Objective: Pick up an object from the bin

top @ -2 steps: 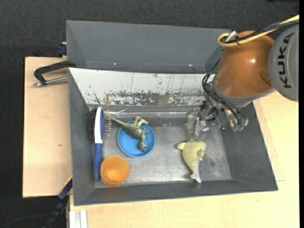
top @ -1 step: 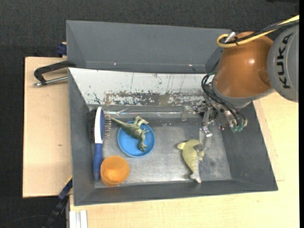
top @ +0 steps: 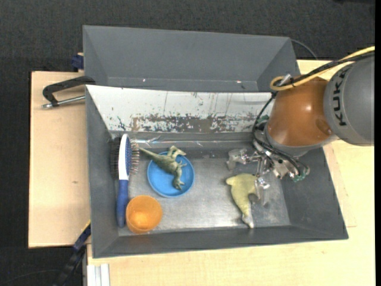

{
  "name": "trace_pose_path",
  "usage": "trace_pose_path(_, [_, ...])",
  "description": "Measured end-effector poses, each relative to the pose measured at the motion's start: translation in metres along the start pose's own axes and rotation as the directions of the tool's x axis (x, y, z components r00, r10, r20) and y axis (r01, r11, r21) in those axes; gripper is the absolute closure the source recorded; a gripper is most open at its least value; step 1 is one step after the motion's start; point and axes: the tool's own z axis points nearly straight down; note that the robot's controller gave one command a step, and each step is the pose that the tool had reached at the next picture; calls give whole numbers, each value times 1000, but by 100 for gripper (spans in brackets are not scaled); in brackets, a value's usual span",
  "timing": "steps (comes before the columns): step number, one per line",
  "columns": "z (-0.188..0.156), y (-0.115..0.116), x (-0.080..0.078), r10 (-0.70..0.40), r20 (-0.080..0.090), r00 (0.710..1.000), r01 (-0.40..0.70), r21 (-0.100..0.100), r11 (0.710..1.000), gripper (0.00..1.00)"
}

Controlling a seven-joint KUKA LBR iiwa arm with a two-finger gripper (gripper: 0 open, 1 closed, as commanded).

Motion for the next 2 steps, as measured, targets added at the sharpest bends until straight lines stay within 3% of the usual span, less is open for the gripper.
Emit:
trace_pose_path(1, [-5, 1, -3, -2, 7, 1000, 2, 3, 1000, 100])
trace_pose_path(2, [-124, 2, 4, -57, 17, 998, 57, 10, 998, 100])
